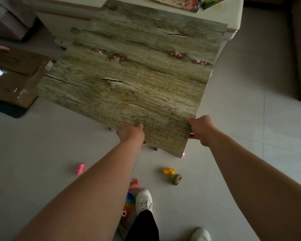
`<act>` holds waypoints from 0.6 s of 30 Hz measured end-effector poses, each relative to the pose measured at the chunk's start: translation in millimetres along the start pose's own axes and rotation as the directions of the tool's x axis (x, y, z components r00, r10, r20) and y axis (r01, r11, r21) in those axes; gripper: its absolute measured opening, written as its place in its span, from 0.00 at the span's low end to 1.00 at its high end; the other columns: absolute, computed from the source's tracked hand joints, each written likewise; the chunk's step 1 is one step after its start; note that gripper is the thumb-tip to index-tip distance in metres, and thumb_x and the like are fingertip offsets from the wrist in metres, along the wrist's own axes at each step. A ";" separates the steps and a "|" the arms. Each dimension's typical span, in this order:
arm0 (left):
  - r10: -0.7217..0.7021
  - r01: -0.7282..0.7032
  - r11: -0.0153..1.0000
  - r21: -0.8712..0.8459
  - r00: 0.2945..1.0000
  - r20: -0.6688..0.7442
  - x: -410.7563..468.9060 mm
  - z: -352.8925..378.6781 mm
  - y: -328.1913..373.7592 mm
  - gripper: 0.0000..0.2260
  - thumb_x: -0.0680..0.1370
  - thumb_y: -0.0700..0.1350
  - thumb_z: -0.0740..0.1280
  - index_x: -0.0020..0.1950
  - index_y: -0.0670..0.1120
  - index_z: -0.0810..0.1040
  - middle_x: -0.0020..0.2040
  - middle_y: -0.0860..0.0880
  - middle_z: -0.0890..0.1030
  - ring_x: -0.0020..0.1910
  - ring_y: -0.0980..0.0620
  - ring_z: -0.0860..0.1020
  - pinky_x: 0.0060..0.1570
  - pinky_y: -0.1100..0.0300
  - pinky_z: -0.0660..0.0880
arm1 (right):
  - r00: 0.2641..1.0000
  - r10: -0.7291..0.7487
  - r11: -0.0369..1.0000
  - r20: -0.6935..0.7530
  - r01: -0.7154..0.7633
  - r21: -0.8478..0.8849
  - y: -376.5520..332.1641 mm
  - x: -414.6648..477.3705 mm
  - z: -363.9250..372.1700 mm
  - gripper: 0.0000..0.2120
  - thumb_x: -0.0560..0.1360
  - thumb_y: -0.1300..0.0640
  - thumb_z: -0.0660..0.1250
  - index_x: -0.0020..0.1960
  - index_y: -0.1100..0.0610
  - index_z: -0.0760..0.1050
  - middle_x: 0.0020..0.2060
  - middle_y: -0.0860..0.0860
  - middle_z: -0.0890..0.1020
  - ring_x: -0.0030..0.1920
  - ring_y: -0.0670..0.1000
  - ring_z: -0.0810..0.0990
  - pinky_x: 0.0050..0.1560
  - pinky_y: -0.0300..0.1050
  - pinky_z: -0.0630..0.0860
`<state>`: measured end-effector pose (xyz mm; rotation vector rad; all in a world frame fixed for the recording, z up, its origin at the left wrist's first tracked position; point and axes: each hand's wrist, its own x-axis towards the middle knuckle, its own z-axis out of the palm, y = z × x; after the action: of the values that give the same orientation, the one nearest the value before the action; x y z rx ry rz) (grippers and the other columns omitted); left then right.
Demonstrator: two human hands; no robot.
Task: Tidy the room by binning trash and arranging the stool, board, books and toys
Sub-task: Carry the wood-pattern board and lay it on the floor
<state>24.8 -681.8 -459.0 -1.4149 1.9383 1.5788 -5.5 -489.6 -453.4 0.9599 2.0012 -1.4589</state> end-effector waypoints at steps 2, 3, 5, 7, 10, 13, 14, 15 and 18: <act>0.016 -0.015 0.999 0.031 1.000 -0.012 -6.8 11.2 0.9 0.19 0.77 0.45 0.68 0.61 0.35 0.68 0.56 0.41 0.76 0.45 0.44 0.78 0.40 0.47 0.82 | 1.000 0.005 1.000 -0.016 -0.005 0.023 5.7 2.2 -13.2 0.07 0.77 0.61 0.62 0.42 0.63 0.73 0.37 0.55 0.80 0.35 0.55 0.83 0.48 0.58 0.82; 0.027 -0.027 0.999 0.037 0.999 -0.023 -10.2 17.5 1.2 0.20 0.77 0.45 0.68 0.63 0.35 0.67 0.56 0.41 0.76 0.47 0.42 0.79 0.44 0.45 0.82 | 1.000 0.008 0.999 -0.026 -0.007 0.036 8.6 3.3 -20.8 0.07 0.77 0.61 0.63 0.42 0.63 0.73 0.38 0.55 0.80 0.35 0.55 0.83 0.48 0.58 0.82; 0.035 -0.034 0.998 0.051 0.999 -0.019 -12.8 28.4 1.0 0.22 0.77 0.46 0.69 0.64 0.36 0.67 0.57 0.40 0.77 0.50 0.40 0.80 0.47 0.44 0.81 | 0.999 0.012 0.998 -0.039 -0.010 0.058 13.3 4.6 -32.0 0.07 0.77 0.61 0.63 0.42 0.63 0.72 0.38 0.55 0.80 0.35 0.55 0.82 0.47 0.57 0.82; 0.043 -0.043 0.996 0.073 0.999 0.008 -16.3 41.6 1.2 0.21 0.77 0.46 0.69 0.64 0.36 0.69 0.57 0.39 0.78 0.50 0.39 0.81 0.45 0.45 0.81 | 0.999 0.017 0.997 -0.047 -0.013 0.082 18.4 5.5 -45.2 0.07 0.77 0.61 0.63 0.42 0.63 0.73 0.41 0.56 0.81 0.36 0.54 0.82 0.46 0.55 0.83; 0.053 -0.054 0.997 0.049 0.999 0.005 -22.0 60.3 1.5 0.20 0.76 0.44 0.70 0.62 0.36 0.70 0.56 0.39 0.78 0.48 0.38 0.81 0.40 0.43 0.82 | 0.998 0.032 0.994 -0.061 -0.025 0.108 26.1 7.5 -65.1 0.07 0.78 0.60 0.64 0.45 0.64 0.74 0.43 0.57 0.81 0.37 0.55 0.83 0.46 0.56 0.82; 0.075 -0.077 0.995 0.060 0.997 0.033 -28.2 78.2 1.7 0.18 0.76 0.43 0.70 0.62 0.36 0.71 0.55 0.40 0.78 0.45 0.39 0.80 0.39 0.43 0.82 | 0.996 0.049 0.990 -0.077 -0.038 0.137 33.6 8.4 -83.9 0.08 0.78 0.59 0.64 0.47 0.65 0.74 0.42 0.57 0.81 0.36 0.56 0.84 0.47 0.58 0.82; 0.085 -0.087 0.993 0.074 0.996 0.033 -30.8 85.8 1.3 0.19 0.76 0.44 0.70 0.62 0.36 0.71 0.55 0.40 0.78 0.46 0.38 0.80 0.39 0.42 0.82 | 0.995 0.053 0.988 -0.085 -0.040 0.148 36.5 8.5 -91.6 0.08 0.77 0.59 0.64 0.48 0.65 0.74 0.42 0.57 0.82 0.36 0.56 0.84 0.46 0.58 0.82; 0.098 -0.100 0.991 0.089 0.995 0.036 -30.9 91.6 0.2 0.20 0.75 0.44 0.71 0.62 0.36 0.71 0.57 0.40 0.78 0.48 0.38 0.81 0.40 0.42 0.82 | 0.994 0.056 0.987 -0.089 -0.041 0.158 38.9 8.3 -97.0 0.08 0.77 0.59 0.64 0.48 0.65 0.74 0.42 0.57 0.82 0.36 0.56 0.83 0.46 0.58 0.82; 0.131 -0.136 0.981 0.135 0.990 0.044 -30.3 115.6 -5.9 0.22 0.73 0.48 0.72 0.61 0.37 0.72 0.59 0.38 0.78 0.53 0.37 0.80 0.46 0.41 0.80 | 0.992 0.055 0.982 -0.114 -0.033 0.187 46.8 8.6 -117.4 0.08 0.78 0.60 0.64 0.44 0.64 0.74 0.43 0.57 0.81 0.37 0.56 0.83 0.45 0.57 0.82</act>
<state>3.6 -566.7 -483.8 -1.2178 2.1159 1.4816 27.7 -367.3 -451.1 1.1864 1.9376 -1.6194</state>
